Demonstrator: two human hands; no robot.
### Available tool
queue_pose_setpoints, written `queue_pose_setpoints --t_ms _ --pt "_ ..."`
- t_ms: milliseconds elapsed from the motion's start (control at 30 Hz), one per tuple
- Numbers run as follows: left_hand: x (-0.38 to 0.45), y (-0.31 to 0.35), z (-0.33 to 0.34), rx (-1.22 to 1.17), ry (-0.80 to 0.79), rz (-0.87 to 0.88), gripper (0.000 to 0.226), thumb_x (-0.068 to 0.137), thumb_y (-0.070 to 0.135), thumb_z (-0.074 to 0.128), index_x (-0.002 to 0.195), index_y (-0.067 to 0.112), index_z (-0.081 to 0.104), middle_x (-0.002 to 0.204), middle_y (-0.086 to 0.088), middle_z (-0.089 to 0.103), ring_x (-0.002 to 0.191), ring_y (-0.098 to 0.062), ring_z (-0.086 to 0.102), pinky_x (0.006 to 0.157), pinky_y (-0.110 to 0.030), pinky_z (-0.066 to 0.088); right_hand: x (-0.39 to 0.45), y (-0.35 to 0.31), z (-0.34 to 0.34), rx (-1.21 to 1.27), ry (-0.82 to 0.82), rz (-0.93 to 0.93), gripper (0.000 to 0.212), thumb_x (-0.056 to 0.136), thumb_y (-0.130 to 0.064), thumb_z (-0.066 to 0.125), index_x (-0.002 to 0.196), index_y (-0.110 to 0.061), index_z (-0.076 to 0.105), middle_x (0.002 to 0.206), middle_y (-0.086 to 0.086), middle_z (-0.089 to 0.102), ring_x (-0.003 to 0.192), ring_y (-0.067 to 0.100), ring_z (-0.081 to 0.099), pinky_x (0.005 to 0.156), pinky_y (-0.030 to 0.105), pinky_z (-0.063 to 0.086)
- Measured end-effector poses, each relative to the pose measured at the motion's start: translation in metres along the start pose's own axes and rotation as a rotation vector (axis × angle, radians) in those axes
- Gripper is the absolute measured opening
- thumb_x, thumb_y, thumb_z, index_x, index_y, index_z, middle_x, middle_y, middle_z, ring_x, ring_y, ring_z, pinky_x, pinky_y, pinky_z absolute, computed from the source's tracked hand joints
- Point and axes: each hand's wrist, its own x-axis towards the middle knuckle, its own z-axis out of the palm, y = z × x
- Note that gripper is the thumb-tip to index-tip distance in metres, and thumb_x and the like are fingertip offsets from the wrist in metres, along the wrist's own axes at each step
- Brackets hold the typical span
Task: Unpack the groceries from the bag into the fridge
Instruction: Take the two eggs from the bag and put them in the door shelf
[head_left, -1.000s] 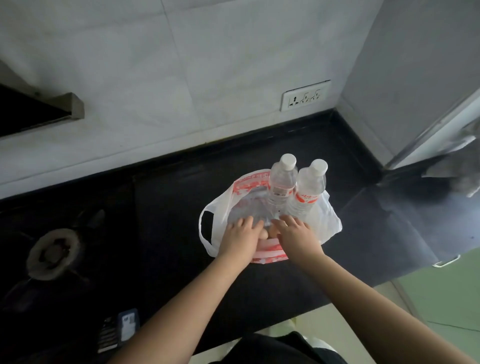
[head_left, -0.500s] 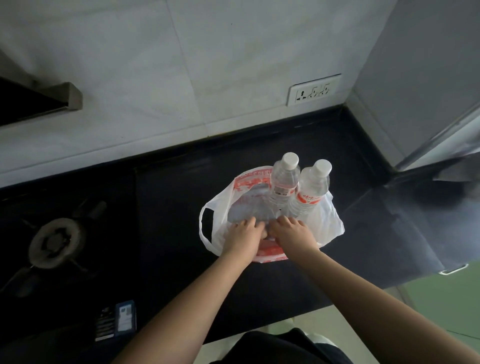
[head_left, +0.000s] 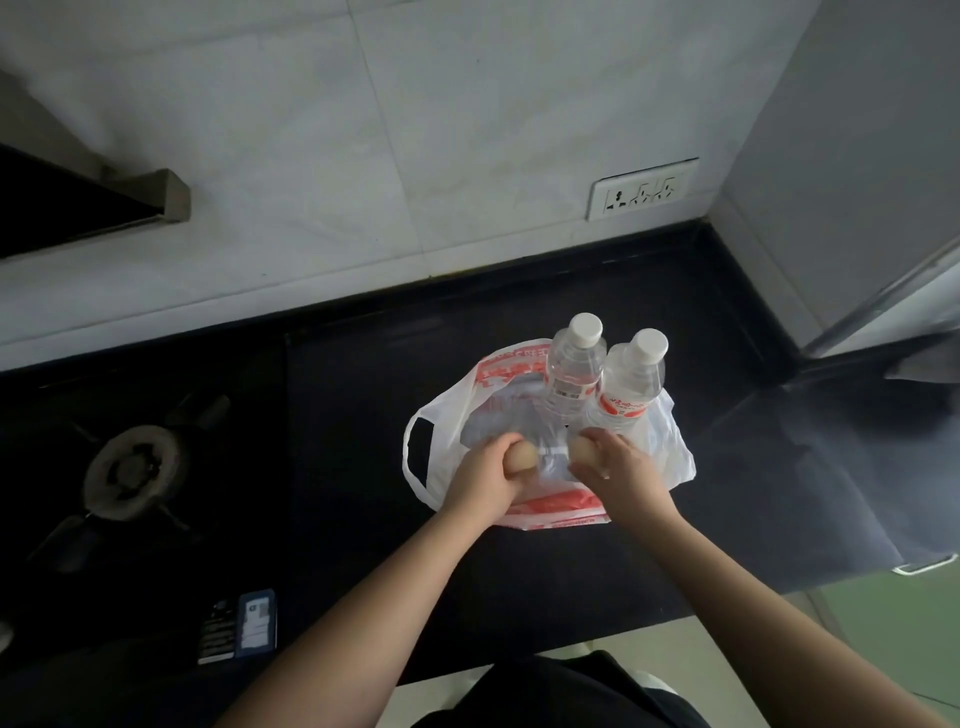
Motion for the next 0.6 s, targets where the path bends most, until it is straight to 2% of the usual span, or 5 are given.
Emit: queue_pose_setpoints --t_ms 100,200,267,367,600 --pt "-0.012 0.008 -0.010 -0.362 -0.022 -0.176 0.043 0.088 0.041 0.069 0.127 0.028 0.055 0.113 0.014 0.062 0.100 -0.009 0.061 0.085 -0.028 0.050 -0.013 -0.005 -0.014 0.272 -0.028 0.132 0.035 0.085 -0.028 0.070 0.118 -0.027 0.057 0.096 -0.006 0.065 0.083 0.008 0.062 0.065 0.017 0.045" --pt "-0.031 0.012 -0.017 -0.891 -0.038 -0.282 0.039 0.092 0.033 0.065 0.127 0.016 0.059 0.106 0.000 0.071 0.097 -0.021 0.071 0.095 -0.039 0.054 -0.029 -0.012 -0.022 0.438 -0.096 0.148 0.035 0.087 -0.028 0.068 0.120 -0.030 0.056 0.103 -0.010 0.063 0.092 0.007 0.062 0.068 0.017 0.047" --pt "-0.049 0.013 -0.026 -1.029 -0.021 -0.243 0.045 0.089 0.036 0.064 0.124 0.008 0.060 0.101 -0.007 0.071 0.095 -0.025 0.070 0.099 -0.043 0.052 -0.038 -0.017 -0.023 0.497 -0.159 0.134 0.033 0.088 -0.028 0.068 0.119 -0.029 0.058 0.105 -0.009 0.063 0.094 0.007 0.063 0.066 0.014 0.048" --pt "-0.081 0.016 -0.040 -1.228 -0.030 -0.208 0.048 0.091 0.035 0.059 0.124 0.001 0.058 0.097 -0.013 0.069 0.093 -0.023 0.069 0.084 -0.033 0.057 -0.043 -0.022 -0.022 0.517 -0.245 0.103 0.034 0.088 -0.032 0.066 0.121 -0.029 0.058 0.110 -0.008 0.063 0.100 0.007 0.062 0.071 0.015 0.048" --pt "-0.143 0.014 -0.054 -1.361 0.100 -0.140 0.047 0.091 0.040 0.059 0.130 0.013 0.059 0.116 -0.013 0.068 0.099 -0.020 0.068 0.078 -0.026 0.055 -0.041 -0.040 -0.012 0.857 -0.523 0.168 0.045 0.086 -0.031 0.062 0.129 -0.020 0.055 0.126 0.008 0.057 0.110 0.023 0.064 0.092 0.033 0.052"
